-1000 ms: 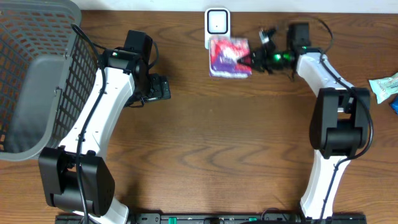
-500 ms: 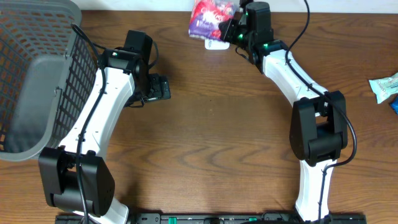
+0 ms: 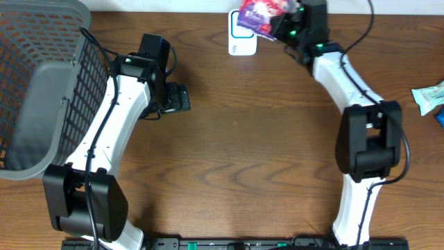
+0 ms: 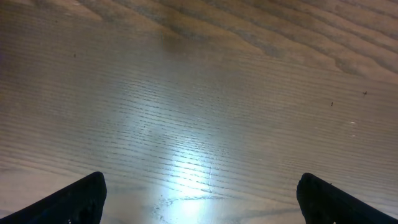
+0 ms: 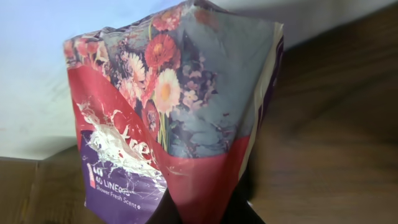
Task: Scan the item barcode
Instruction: 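Carry the Carefree box off to the right and release it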
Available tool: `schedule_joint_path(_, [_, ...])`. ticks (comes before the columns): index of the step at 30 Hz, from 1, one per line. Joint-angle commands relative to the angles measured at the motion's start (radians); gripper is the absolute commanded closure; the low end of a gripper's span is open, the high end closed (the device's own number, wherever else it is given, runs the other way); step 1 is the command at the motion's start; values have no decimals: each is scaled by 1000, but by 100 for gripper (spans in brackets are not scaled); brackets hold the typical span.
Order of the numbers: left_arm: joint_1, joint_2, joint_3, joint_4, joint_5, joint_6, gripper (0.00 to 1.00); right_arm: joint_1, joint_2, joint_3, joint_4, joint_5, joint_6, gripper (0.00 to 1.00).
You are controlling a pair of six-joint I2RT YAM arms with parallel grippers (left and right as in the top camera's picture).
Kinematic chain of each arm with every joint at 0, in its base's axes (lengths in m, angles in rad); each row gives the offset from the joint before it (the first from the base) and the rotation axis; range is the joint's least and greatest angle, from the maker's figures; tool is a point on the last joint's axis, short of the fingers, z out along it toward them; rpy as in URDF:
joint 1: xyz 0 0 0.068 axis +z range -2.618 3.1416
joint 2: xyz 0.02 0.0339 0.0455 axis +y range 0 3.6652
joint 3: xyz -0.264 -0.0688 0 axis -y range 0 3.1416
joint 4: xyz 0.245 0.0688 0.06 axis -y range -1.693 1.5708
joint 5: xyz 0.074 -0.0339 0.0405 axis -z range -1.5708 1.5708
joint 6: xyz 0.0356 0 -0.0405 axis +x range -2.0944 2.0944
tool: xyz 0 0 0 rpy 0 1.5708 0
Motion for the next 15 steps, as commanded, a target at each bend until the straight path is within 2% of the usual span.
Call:
schedule_joint_path(1, [1,-5,-2,-2,-13,13,2,-90,-117,18,-64,-40,10,99])
schedule_joint_path(5, [1,-5,-3,-2,-13,13,2,-206,-207,18,-252,90,-33,99])
schedule_joint_path(9, [1,-5,-2,-2,-13,13,2,-330,-266,18,-460,315,-47,99])
schedule_joint_path(11, [1,-5,-3,-3,-13,13,2,-390,-272,18,-519,381,-88,99])
schedule_joint_path(15, [1,-5,-2,-2,-13,13,2,-503,-257,17,-561,396,-202,99])
